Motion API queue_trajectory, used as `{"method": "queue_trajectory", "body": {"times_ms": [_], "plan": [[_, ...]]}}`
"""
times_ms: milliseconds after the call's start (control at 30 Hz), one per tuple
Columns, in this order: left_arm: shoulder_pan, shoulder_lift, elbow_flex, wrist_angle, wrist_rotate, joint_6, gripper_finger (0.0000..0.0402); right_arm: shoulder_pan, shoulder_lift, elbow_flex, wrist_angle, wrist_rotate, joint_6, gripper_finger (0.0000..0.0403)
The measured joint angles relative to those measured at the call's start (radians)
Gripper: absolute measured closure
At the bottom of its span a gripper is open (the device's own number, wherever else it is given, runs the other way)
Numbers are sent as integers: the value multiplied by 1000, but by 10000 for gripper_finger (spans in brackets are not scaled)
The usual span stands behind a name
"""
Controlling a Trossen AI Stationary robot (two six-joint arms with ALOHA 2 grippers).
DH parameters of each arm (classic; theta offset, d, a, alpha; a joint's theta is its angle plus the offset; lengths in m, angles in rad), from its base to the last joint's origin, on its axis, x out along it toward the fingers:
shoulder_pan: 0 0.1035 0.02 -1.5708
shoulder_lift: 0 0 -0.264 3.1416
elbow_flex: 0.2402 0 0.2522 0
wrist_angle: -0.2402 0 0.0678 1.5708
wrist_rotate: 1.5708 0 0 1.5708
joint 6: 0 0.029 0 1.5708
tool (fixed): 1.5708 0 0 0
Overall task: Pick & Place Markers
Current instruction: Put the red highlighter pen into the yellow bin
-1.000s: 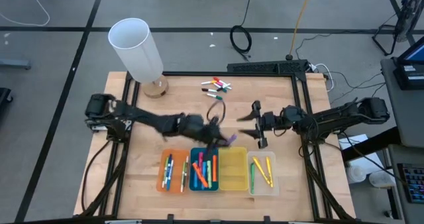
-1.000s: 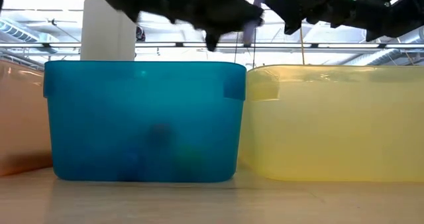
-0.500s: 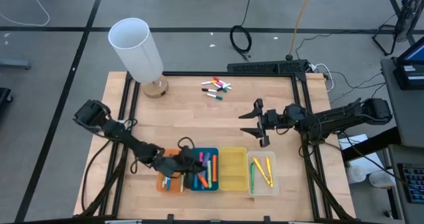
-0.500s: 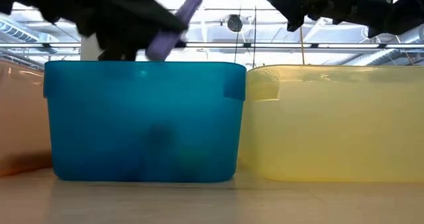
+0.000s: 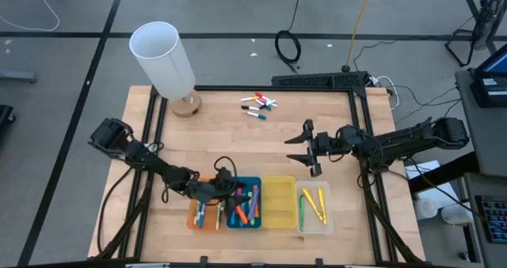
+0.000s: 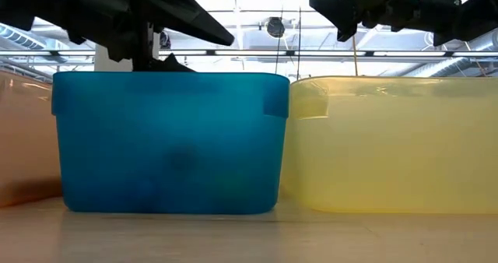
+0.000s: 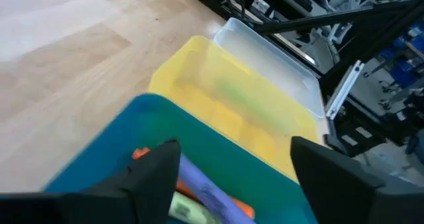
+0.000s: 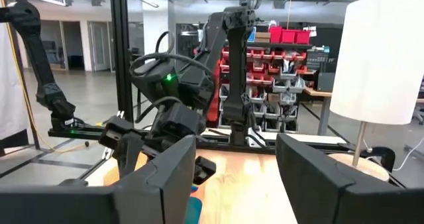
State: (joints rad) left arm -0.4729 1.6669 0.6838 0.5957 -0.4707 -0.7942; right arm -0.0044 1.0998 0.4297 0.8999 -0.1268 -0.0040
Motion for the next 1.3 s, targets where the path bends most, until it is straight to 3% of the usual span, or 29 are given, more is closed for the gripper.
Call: {"method": "queue_trajectory", "body": {"times_ms": [167,367,433,500,633,733,800,933,1100,1300], "plan": [[74,-53,-1,7,-5,264,81,0,0,0,-4,18,0,204],[223,-295,8,-28,-92,810,81,0,0,0,-71,202,23,204],[287,-375,8,-86,-75,924,87,0,0,0,-119,261,38,204],[381,-440,8,-146,54,941,95,-3,0,0,-175,314,56,204],[622,-485,-25,-189,488,892,111,-53,0,25,-374,374,104,204],[785,-473,-87,-67,713,822,124,-129,3,91,-573,380,120,204],[857,-456,-119,71,799,773,131,-202,23,171,-716,358,88,204],[926,-449,-157,210,853,710,139,-373,129,404,-967,199,-36,204],[940,-450,-156,244,855,732,142,-544,389,705,-1153,-13,-284,204],[940,-450,-154,234,855,756,142,-615,715,991,-1291,-85,-432,204]]}}
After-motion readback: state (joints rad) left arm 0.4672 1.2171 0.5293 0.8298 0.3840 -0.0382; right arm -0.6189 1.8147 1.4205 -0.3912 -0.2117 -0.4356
